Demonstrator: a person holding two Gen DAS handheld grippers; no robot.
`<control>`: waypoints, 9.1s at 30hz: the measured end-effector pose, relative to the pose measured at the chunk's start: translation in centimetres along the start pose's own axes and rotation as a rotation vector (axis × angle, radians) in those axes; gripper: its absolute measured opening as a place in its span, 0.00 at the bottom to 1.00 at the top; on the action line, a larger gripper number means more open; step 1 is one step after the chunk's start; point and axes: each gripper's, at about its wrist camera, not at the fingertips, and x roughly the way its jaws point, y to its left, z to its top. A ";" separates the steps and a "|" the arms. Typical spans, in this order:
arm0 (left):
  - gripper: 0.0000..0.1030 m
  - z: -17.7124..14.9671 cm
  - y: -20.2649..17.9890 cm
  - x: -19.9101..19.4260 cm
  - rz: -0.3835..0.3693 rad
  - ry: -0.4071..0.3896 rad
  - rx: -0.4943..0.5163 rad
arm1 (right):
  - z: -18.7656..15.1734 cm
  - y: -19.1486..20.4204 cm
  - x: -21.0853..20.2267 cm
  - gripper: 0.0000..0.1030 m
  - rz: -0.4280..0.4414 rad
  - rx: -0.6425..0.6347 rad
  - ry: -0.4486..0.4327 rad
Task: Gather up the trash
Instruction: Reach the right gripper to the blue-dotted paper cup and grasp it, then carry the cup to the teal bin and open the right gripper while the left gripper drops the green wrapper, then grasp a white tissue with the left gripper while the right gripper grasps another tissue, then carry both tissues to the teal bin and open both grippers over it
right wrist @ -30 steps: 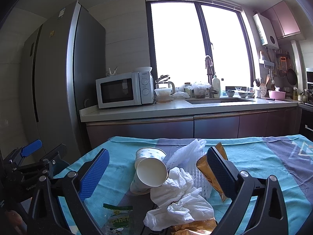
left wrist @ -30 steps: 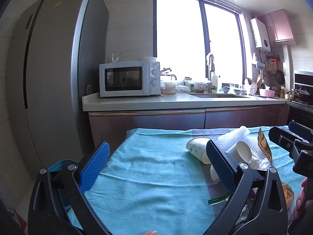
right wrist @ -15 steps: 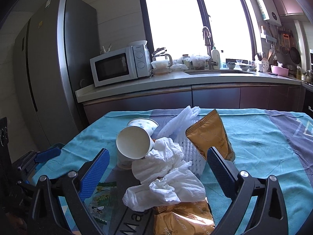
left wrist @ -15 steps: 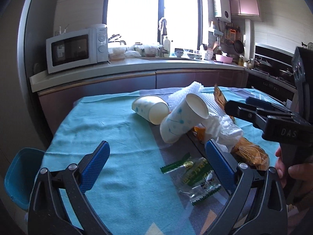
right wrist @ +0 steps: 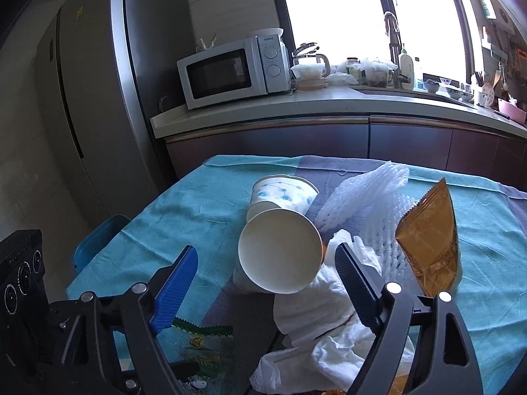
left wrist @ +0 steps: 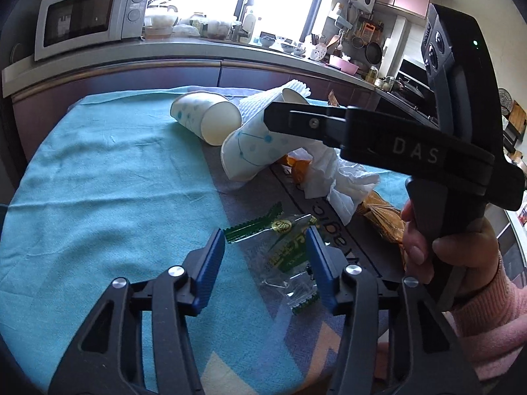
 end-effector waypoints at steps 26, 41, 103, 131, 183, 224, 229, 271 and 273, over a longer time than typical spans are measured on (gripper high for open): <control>0.41 0.0 1.0 -1.0 -0.098 0.000 -0.057 | 0.6 -0.3 0.9 0.50 0.054 0.041 0.017; 0.10 0.4 1.2 0.1 -0.160 0.029 -0.105 | 1.3 -0.5 1.2 0.46 0.085 0.056 0.008; 0.18 -7.8 31.0 -13.9 0.546 -0.156 -0.665 | 3.0 29.7 19.7 0.46 0.565 -0.265 0.371; 0.49 0.5 6.4 -6.5 0.025 -0.150 -0.096 | 2.9 2.9 -0.8 0.58 0.180 -0.018 0.028; 0.03 5.4 2.2 -3.8 -0.094 -0.145 -0.047 | -2.9 -5.9 -3.8 0.03 0.211 0.168 0.082; 0.03 -2.2 15.7 -20.7 0.337 -0.333 -0.297 | 7.0 11.1 2.8 0.02 0.648 -0.006 0.046; 0.03 -3.2 18.6 -21.9 0.418 -0.326 -0.344 | 7.9 14.7 5.5 0.02 0.729 -0.020 0.082; 0.11 -9.0 31.0 -12.9 0.504 -0.095 -0.629 | 3.2 25.3 22.1 0.11 0.644 -0.042 0.448; 0.11 -9.0 30.8 -12.8 0.502 -0.095 -0.625 | 3.4 24.9 21.7 0.12 0.650 -0.035 0.442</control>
